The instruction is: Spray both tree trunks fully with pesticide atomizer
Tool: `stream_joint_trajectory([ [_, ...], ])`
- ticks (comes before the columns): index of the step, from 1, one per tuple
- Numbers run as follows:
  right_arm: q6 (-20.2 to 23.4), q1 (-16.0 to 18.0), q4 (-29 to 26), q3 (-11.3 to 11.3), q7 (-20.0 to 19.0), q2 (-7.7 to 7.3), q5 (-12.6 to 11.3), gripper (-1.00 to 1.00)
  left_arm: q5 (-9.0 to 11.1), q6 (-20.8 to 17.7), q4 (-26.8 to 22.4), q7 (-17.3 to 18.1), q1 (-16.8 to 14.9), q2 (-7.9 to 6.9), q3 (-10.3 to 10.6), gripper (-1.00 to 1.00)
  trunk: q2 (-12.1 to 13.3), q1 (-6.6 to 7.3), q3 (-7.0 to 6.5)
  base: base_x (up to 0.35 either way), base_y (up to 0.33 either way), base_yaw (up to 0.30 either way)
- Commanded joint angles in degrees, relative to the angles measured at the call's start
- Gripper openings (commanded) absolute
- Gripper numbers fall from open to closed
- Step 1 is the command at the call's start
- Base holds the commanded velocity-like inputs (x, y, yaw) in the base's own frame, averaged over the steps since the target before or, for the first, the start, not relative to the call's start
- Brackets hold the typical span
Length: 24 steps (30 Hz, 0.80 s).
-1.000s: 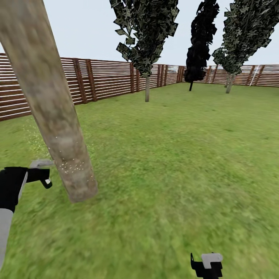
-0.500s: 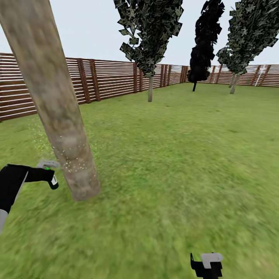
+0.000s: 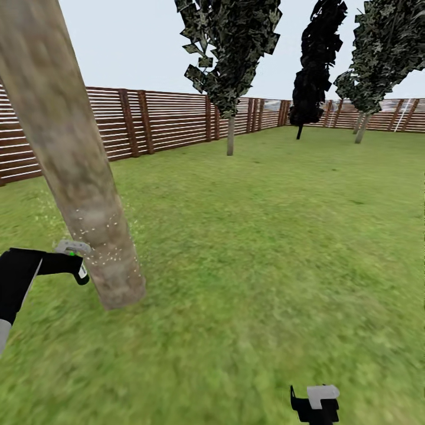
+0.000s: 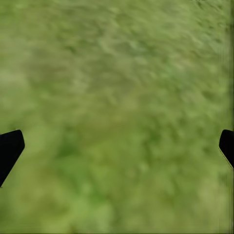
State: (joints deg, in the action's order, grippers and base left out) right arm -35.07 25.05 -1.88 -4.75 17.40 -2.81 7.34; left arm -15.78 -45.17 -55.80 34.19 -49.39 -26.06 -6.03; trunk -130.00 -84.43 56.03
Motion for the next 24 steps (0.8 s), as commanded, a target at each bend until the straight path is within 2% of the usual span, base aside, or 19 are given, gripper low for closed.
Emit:
stream_joint_trajectory([
  [1, 0.00, 0.00, 0.01, -0.01, 0.00, 0.00, 0.00, 1.00, -0.04, 0.00, -0.14, -0.05, 0.00, 0.02, 0.00, -1.00, 0.00, 0.00, 0.00, 0.049, -0.274, 0.090],
  [6, 0.00, 0.00, 0.03, -0.04, 0.00, 0.00, 0.03, 1.00, -0.04, -2.63, -0.25, -0.20, 0.01, 0.04, 0.27, -1.00, 0.00, 0.00, 0.00, 0.129, -0.272, 0.248],
  [10, 0.00, 0.00, 0.03, -0.08, 0.00, 0.03, 0.04, 1.00, -0.13, -2.98, -0.27, -0.49, 0.08, 0.00, 0.31, -1.00, 0.00, 0.00, 0.00, 0.227, -0.195, 0.271],
  [24, 0.00, 0.00, 0.01, -0.08, 0.00, 0.01, 0.04, 1.00, -0.13, -2.99, -0.27, -0.61, 0.09, -0.04, -0.12, -1.00, 0.00, 0.00, 0.00, 0.012, -0.268, 0.011],
])
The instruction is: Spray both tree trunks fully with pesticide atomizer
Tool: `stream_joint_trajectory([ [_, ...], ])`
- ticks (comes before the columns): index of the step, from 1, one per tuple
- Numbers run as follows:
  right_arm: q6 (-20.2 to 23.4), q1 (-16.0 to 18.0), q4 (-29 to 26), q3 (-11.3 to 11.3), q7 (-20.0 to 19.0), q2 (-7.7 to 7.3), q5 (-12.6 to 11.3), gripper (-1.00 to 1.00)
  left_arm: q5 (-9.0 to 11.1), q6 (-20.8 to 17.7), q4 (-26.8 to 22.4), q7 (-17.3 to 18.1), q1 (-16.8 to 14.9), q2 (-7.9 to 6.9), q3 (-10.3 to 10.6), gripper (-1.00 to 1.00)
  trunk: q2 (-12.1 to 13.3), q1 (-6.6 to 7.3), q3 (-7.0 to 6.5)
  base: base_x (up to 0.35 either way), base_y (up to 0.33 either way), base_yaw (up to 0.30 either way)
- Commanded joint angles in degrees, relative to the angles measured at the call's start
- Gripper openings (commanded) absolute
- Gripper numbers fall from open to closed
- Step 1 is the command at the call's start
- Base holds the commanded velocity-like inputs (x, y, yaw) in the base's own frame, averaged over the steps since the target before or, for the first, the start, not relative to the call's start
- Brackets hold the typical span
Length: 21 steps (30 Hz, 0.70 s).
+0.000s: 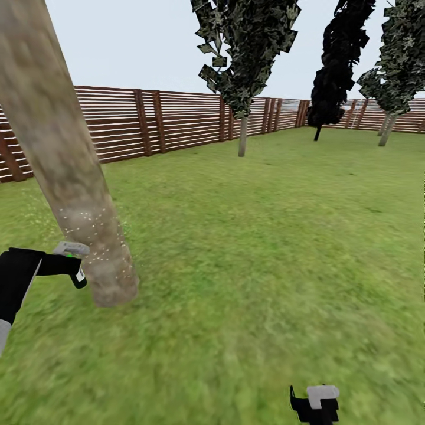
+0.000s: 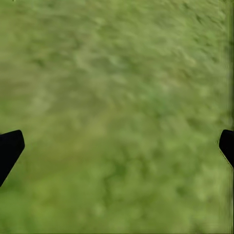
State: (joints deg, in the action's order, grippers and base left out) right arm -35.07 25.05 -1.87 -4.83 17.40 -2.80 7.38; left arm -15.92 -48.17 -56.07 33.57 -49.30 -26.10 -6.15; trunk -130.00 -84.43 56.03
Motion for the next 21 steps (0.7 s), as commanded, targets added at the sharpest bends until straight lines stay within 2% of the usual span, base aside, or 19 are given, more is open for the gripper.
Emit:
stream_joint_trajectory([
  [1, 0.00, 0.00, -0.01, 0.00, 0.00, 0.01, 0.00, 1.00, 0.01, 0.01, 0.00, 0.01, -0.03, 0.00, -0.04, -1.00, 0.00, 0.00, 0.00, 0.055, -0.275, 0.013],
  [8, 0.00, 0.00, 0.01, 0.00, 0.00, 0.06, 0.00, 1.00, 0.01, 0.01, 0.00, -0.01, -0.09, 0.09, 0.38, -1.00, 0.00, 0.00, 0.00, 0.127, -0.268, 0.239],
  [13, 0.00, 0.00, -0.02, 0.00, 0.00, 0.03, 0.00, 1.00, 0.01, -0.08, 0.00, -1.65, -0.09, 0.09, 0.51, -1.00, 0.00, 0.00, 0.00, 0.230, -0.200, 0.019],
  [21, 0.00, 0.00, -0.02, 0.00, 0.00, 0.04, 0.00, 1.00, 0.01, -0.08, 0.03, -1.75, -0.09, 0.09, 0.53, -1.00, 0.00, 0.00, 0.00, 0.232, -0.195, 0.000],
])
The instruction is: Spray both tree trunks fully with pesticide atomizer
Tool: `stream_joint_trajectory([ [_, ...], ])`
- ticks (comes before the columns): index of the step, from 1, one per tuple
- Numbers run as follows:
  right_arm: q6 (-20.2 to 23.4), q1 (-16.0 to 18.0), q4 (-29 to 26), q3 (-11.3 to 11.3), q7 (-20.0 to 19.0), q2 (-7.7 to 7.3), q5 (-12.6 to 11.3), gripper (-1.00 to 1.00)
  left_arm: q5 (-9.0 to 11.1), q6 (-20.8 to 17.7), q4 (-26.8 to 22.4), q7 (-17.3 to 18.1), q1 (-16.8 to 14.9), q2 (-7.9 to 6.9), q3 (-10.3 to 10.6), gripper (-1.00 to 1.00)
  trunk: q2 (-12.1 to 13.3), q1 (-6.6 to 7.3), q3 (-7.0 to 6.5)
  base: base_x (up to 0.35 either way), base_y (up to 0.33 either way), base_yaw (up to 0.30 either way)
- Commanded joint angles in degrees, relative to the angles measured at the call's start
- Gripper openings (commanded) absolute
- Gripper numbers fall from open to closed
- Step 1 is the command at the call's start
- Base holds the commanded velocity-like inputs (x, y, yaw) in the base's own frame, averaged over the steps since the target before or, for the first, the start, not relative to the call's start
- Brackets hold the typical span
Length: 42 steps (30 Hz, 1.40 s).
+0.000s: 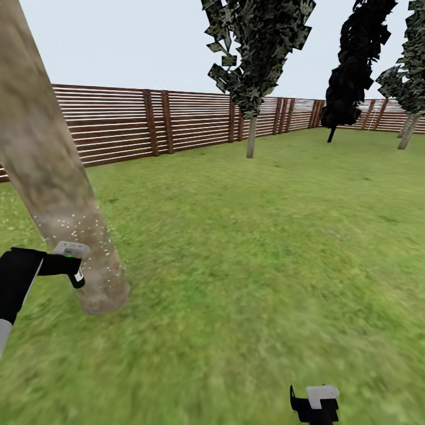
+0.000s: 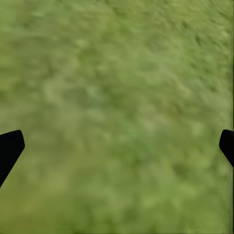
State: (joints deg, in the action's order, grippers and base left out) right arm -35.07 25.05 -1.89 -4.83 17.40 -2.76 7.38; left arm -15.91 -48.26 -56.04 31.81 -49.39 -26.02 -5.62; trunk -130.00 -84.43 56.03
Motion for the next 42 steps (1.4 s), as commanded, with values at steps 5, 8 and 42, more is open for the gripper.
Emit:
stream_joint_trajectory([
  [5, 0.00, 0.00, 0.04, 0.00, 0.00, 0.02, 0.00, 1.00, 0.00, 0.03, 0.05, 0.01, 0.04, -0.03, -0.09, -1.00, 0.00, 0.00, 0.00, 0.210, -0.207, 0.180],
  [8, 0.00, 0.00, 0.04, 0.00, -0.02, 0.02, 0.00, 1.00, -0.08, 0.09, 0.71, -0.06, 0.08, -0.08, -0.02, -1.00, 0.00, 0.00, 0.00, 0.149, -0.239, 0.275],
  [42, 0.01, 0.00, -0.04, -0.02, -0.09, 0.10, 0.02, 1.00, -1.48, 4.23, 14.00, -2.98, 1.53, 0.34, -0.27, -1.00, 0.00, 0.00, 0.00, 0.074, -0.163, 0.087],
])
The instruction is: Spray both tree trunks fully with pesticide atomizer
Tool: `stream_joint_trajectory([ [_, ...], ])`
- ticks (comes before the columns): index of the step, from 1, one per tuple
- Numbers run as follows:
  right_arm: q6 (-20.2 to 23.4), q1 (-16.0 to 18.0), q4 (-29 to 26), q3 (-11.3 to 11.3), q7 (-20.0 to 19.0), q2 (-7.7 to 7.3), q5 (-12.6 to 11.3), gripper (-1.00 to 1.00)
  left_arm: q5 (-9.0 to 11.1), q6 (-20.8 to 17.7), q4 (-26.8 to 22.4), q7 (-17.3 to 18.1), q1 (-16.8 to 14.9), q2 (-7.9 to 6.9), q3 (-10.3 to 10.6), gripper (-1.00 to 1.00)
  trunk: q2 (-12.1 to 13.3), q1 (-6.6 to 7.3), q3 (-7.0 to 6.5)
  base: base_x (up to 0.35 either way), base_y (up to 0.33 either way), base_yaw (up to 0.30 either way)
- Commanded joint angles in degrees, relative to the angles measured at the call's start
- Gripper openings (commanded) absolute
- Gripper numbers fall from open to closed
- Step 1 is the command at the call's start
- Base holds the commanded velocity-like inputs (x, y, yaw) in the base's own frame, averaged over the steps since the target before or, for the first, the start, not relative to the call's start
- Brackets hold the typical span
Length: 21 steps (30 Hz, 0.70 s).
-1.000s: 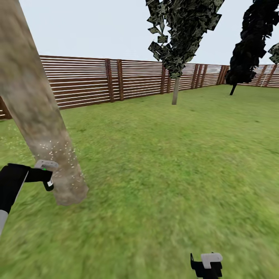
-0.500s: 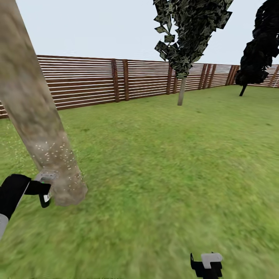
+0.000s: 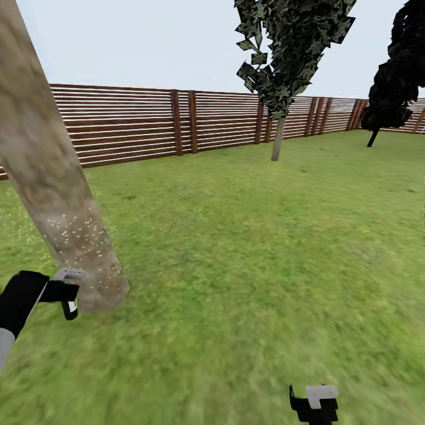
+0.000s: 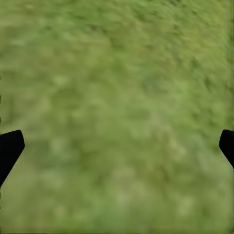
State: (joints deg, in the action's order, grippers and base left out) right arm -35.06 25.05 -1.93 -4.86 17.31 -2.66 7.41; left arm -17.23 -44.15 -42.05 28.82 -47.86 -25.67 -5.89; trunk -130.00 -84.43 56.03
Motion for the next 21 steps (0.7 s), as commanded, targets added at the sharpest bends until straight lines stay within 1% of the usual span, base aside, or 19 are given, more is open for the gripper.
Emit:
stream_joint_trajectory([
  [1, -0.01, 0.00, 0.00, -0.06, 0.00, 0.16, 0.03, 1.00, -0.09, 2.56, 0.48, 0.08, 0.02, 0.00, 0.00, -1.00, 0.00, 0.00, 0.00, -0.172, -0.002, 0.000],
  [3, 0.05, 0.00, -0.18, -0.18, -0.17, 0.37, 0.06, 1.00, 0.11, 6.93, 2.59, 0.43, 0.04, -0.03, 0.00, -1.00, 0.00, 0.00, 0.00, -0.275, -0.001, 0.000],
  [5, 0.17, 0.00, -0.56, -0.40, -0.34, 0.48, 0.14, 1.00, 0.14, 17.07, 8.52, 0.89, 0.05, -0.07, 0.00, -1.00, 0.00, 0.00, 0.00, -0.332, 0.000, 0.000],
  [6, 0.20, 0.00, -0.67, -0.65, -0.45, 0.47, 0.32, 1.00, 0.03, 21.18, 11.26, 1.87, 0.05, -0.12, 0.08, -1.00, 0.00, 0.00, 0.00, -0.339, 0.000, 0.000],
  [7, 0.23, 0.00, -0.97, -1.72, -0.57, 0.47, 1.22, 1.00, -0.11, 25.76, 13.89, 4.53, 0.05, -0.12, 0.25, -1.00, 0.00, 0.00, 0.00, -0.340, 0.000, 0.000],
  [8, 0.31, 0.00, -2.76, -4.00, -0.65, 0.45, 3.54, 1.00, -0.81, 30.99, 16.06, 9.20, 0.05, -0.18, 0.73, -1.00, 0.00, 0.00, 0.00, -0.342, 0.000, 0.000],
  [9, 0.52, 0.00, -4.54, -5.62, -0.82, 0.38, 5.52, 1.00, -1.86, 33.64, 16.96, 12.50, 0.05, -0.22, 1.01, -1.00, 0.00, 0.00, 0.00, -0.342, 0.000, 0.000],
  [10, 1.46, 0.00, -7.70, -7.19, -5.50, 0.35, 9.11, 1.00, -4.73, 36.69, 17.70, 18.91, 0.05, -0.21, 1.22, -1.00, 0.00, 0.00, 0.00, -0.342, 0.000, 0.000],
  [11, 2.86, -0.01, -9.90, -7.65, -12.73, 0.35, 10.90, 1.00, -7.11, 38.90, 17.90, 23.34, 0.05, -0.19, 1.38, -1.00, 0.00, 0.00, 0.00, -0.342, 0.000, 0.000],
  [12, 4.86, 0.18, -11.18, -7.81, -19.01, 0.32, 11.53, 1.00, -9.13, 40.92, 17.98, 26.10, 0.05, -0.15, 1.66, -1.00, 0.00, 0.00, 0.00, -0.342, 0.000, 0.000],
  [14, 8.92, 1.88, -14.09, -7.94, -29.74, 0.23, 12.11, 1.00, -13.41, 44.14, 18.15, 31.17, 0.05, 0.12, 2.62, -1.00, 0.00, 0.00, 0.00, -0.342, 0.000, 0.000],
  [15, 9.97, 3.39, -16.11, -7.98, -35.34, 0.21, 12.23, 1.00, -15.31, 44.84, 18.19, 34.29, 0.05, 0.95, 3.86, -1.00, 0.00, 0.00, 0.00, -0.342, 0.000, 0.000],
  [16, 11.58, 5.10, -18.52, -8.01, -42.23, 0.22, 12.26, 1.00, -16.43, 45.04, 17.95, 36.08, 0.05, 2.21, 6.05, -1.00, 0.00, 0.00, 0.00, -0.342, 0.000, 0.000],
  [17, 13.97, 6.38, -20.86, -7.97, -48.26, 0.19, 12.24, 1.00, -16.83, 45.07, 17.81, 36.78, 0.05, 3.19, 8.98, -1.00, 0.00, 0.00, 0.00, -0.342, 0.000, 0.000],
  [18, 16.21, 7.36, -23.35, -7.93, -52.97, 0.14, 12.21, 1.00, -17.01, 44.99, 17.73, 37.07, 0.05, 4.46, 12.14, -1.00, 0.00, 0.00, 0.00, -0.319, 0.000, 0.000],
  [19, 17.25, 7.79, -25.49, -7.95, -55.43, 0.13, 12.20, 1.00, -17.14, 44.79, 17.68, 37.13, 0.05, 5.73, 14.24, -1.00, 0.00, 0.00, 0.00, -0.205, 0.000, 0.000],
  [20, 17.96, 8.07, -28.18, -7.96, -57.26, 0.13, 12.20, 1.00, -17.29, 44.57, 17.64, 37.16, 0.05, 7.36, 16.08, -1.00, 0.00, 0.00, 0.00, -0.084, 0.000, 0.000],
  [21, 18.20, 8.16, -29.31, -7.97, -57.88, 0.12, 12.21, 1.00, -17.39, 44.50, 17.59, 37.17, 0.05, 8.24, 16.77, -1.00, 0.00, 0.00, 0.00, -0.043, 0.000, 0.000],
])
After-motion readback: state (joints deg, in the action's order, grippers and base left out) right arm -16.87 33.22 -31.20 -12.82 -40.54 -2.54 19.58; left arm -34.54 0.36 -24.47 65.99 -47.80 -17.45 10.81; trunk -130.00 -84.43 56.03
